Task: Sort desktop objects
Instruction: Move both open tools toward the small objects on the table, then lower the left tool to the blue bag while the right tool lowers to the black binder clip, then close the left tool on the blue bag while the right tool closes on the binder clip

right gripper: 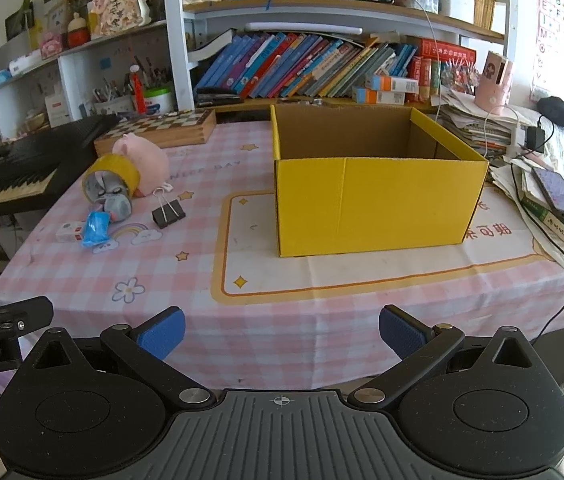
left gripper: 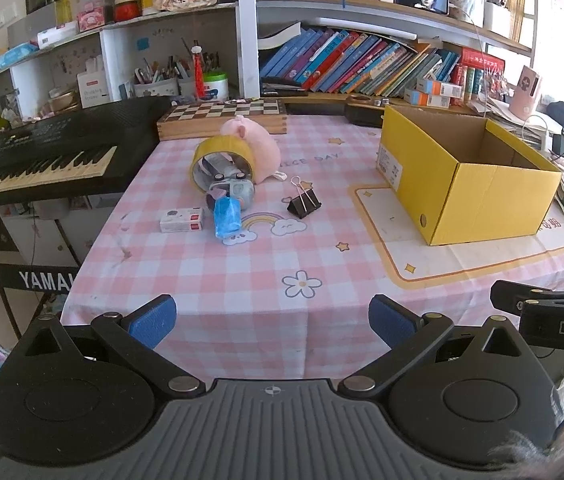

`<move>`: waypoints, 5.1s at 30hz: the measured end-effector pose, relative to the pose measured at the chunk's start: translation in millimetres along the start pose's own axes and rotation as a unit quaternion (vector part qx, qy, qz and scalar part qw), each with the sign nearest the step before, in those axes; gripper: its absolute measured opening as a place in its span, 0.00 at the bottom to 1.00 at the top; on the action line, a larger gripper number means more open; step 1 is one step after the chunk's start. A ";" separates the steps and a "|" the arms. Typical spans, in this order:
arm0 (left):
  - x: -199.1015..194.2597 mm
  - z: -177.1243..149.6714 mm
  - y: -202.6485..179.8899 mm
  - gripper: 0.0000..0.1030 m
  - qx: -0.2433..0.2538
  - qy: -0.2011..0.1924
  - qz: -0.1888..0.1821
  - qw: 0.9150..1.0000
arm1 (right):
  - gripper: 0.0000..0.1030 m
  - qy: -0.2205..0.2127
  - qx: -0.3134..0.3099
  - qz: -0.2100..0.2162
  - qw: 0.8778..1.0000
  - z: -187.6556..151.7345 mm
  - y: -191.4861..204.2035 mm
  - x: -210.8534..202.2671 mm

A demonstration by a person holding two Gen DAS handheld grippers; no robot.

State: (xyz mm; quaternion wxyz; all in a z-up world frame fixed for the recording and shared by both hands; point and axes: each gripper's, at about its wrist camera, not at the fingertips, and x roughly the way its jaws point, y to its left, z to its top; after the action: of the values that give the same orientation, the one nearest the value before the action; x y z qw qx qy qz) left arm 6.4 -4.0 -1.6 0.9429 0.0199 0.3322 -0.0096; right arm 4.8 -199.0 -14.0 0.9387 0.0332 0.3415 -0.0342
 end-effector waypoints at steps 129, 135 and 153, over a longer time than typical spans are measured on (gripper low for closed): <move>137.2 60.4 76.5 0.77 -0.141 0.070 0.039 0.987 | 0.77 0.066 -0.161 0.155 0.972 98.8 101.9 183.1; 164.5 71.9 75.5 0.67 -0.140 0.079 0.027 0.987 | 0.70 0.088 -0.167 0.164 0.968 106.1 106.9 210.6; 224.2 85.1 70.0 0.24 -0.140 0.116 -0.022 0.983 | 0.64 0.117 -0.197 0.178 0.957 115.6 113.2 250.6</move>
State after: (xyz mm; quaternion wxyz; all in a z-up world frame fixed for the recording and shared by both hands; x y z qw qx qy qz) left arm 236.6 61.0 -73.7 0.8912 -0.1186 0.4374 0.0191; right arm 280.1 -106.6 -82.5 0.8709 -0.0885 0.4377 0.2053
